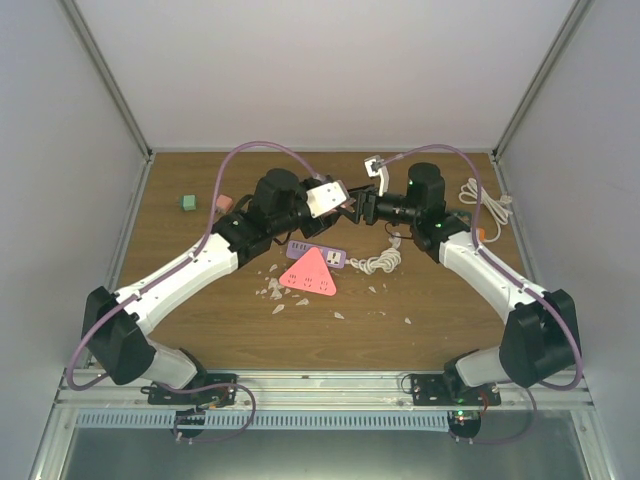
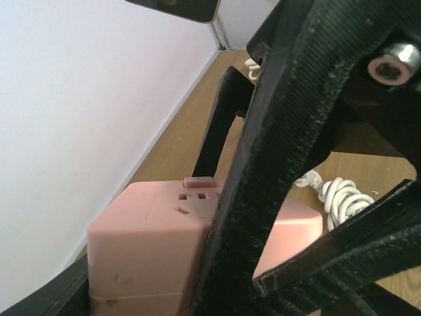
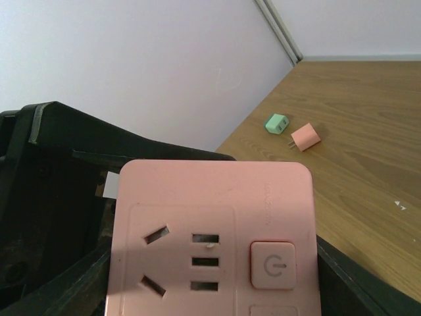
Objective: Pull the plug off the socket
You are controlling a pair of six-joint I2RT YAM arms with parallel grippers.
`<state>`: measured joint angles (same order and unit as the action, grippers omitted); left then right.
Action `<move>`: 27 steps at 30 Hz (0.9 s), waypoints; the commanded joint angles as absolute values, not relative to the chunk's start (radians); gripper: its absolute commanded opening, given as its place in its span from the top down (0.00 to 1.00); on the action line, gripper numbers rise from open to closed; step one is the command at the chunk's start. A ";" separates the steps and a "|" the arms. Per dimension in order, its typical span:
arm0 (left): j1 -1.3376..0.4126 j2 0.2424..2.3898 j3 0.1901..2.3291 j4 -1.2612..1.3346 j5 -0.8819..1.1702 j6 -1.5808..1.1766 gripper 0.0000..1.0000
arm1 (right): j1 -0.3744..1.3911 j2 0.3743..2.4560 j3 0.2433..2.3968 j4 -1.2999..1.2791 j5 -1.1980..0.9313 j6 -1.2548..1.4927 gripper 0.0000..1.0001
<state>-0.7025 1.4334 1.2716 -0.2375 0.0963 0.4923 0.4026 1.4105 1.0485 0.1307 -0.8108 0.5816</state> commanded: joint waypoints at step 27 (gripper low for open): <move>-0.011 1.407 1.195 -0.568 0.415 0.614 0.60 | 0.368 1.308 1.016 -0.201 -0.665 -0.255 0.00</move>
